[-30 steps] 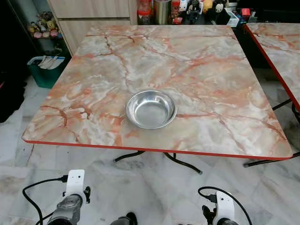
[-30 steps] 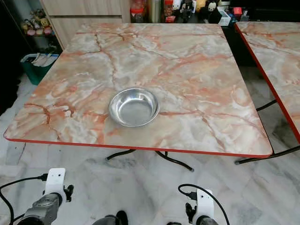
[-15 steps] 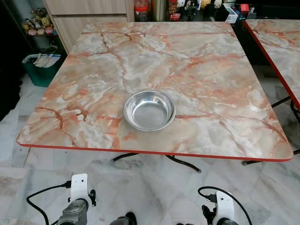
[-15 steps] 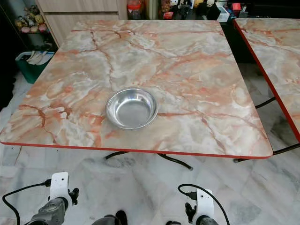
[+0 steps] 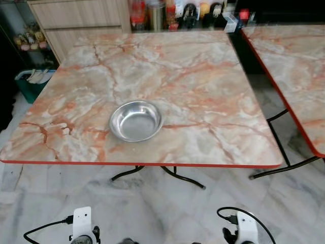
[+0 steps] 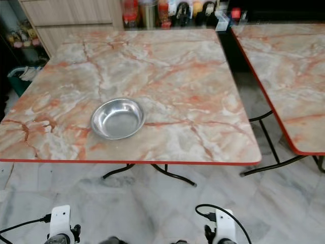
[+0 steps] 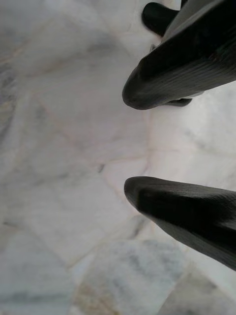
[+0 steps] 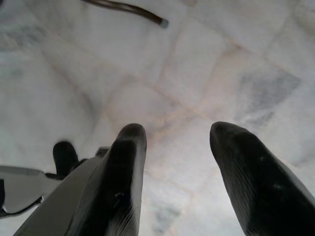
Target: Setting the table
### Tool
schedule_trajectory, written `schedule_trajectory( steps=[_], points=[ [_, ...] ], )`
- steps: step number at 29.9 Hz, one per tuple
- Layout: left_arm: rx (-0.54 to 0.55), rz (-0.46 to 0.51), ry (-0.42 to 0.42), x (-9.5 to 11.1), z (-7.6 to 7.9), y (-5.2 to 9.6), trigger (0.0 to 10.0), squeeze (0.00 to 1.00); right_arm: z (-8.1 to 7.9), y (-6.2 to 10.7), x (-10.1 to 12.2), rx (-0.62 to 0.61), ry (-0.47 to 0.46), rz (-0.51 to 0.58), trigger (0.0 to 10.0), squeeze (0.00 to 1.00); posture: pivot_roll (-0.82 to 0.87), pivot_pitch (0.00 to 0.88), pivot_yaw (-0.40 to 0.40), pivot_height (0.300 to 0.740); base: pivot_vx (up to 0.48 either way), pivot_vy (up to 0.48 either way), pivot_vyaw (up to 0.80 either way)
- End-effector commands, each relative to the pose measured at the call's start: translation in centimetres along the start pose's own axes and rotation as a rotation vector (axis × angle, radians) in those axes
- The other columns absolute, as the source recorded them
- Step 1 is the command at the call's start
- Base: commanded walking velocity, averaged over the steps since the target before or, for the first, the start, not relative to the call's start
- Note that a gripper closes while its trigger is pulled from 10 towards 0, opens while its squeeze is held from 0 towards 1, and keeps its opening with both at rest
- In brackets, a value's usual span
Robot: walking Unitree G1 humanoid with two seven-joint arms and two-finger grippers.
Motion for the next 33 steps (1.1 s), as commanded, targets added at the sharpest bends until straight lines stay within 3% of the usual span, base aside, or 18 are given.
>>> schedule_trajectory(
  steps=[1, 12, 16, 33],
  points=[
    [0.016, -0.035, -0.017, -1.3, -0.8, 0.2, 10.0, 0.0, -0.8, 0.0, -0.5, 0.017, 0.001, -0.015, 10.0, 0.0, 0.0, 0.101, 0.02, 0.74, 0.0, -0.416, 0.0],
    [0.019, -0.051, -0.034, -1.9, -1.0, 0.3, 10.0, 0.0, -0.8, 0.0, -0.6, 0.016, 0.025, -0.011, 10.0, 0.0, 0.0, 0.062, 0.023, 0.74, 0.196, -0.4, 0.0],
    [0.019, -0.056, -0.039, -2.1, -1.1, 0.4, 10.0, 0.0, -0.8, 0.0, -0.6, 0.013, 0.044, -0.011, 10.0, 0.0, 0.0, 0.054, 0.025, 0.74, 0.289, -0.38, 0.54],
    [0.002, -0.066, -0.062, -2.8, -1.0, 0.5, 10.0, 0.0, -1.0, 0.1, -1.1, 0.019, 0.011, -0.02, 10.0, 0.0, 0.0, 0.027, 0.022, 0.74, 0.291, -0.379, 0.0]
  ],
)
Point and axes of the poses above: a point about 5 cm out from each wrist's last joint towards the gripper, its own y axis pointing back from the gripper into the wrist, its own x axis along the axis of the wrist's last joint, z = x × y, the point moved 5 cm from there along -y, pointing out of the wrist towards the gripper, and after that the axes turned 7 degrees about y, right-handed, at the moved point
